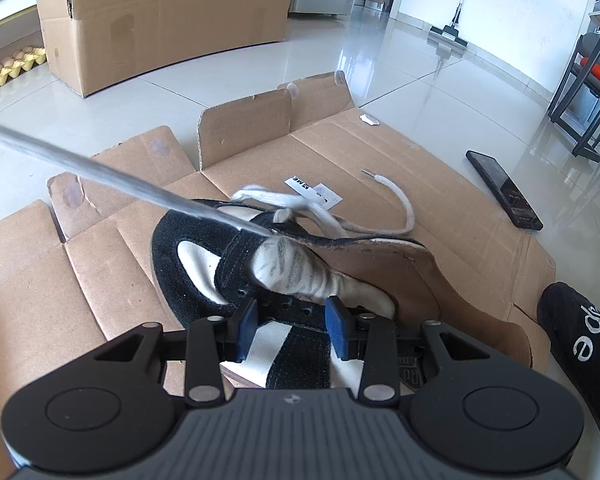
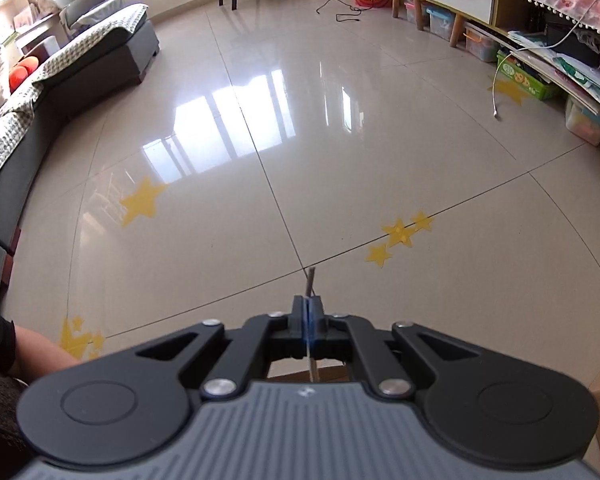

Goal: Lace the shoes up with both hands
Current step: 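Draw the lace taut upward with the right tool while the left tool holds the sneaker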

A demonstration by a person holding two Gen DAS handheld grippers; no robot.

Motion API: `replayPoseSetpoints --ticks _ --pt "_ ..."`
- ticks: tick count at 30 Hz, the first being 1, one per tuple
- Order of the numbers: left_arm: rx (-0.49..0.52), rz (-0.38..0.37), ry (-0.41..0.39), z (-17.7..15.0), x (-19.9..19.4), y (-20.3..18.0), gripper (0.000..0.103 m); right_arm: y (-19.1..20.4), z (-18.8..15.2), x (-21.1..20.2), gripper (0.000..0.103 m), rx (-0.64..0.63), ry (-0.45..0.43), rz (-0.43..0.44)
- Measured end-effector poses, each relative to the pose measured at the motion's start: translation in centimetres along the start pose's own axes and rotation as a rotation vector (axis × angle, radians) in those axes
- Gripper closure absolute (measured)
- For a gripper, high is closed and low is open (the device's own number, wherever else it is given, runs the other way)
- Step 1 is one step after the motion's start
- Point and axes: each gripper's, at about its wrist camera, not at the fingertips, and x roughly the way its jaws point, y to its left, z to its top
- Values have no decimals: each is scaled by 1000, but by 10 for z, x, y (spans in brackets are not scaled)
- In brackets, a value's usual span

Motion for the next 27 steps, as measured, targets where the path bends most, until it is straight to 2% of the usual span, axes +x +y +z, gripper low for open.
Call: replayPoseSetpoints --ticks 4,9,14,27 --pt "1 -1 0 0 0 0 65 6 14 -8 102 -39 -29 1" --pt "0 -3 -3 -1 1 0 65 19 5 5 102 -139 80 -24" --pt "2 -4 -2 -1 1 0 65 25 13 6 102 -210 136 -60" --pt "-16 -6 -10 -1 0 1 65 68 45 -11 103 -387 343 -146"
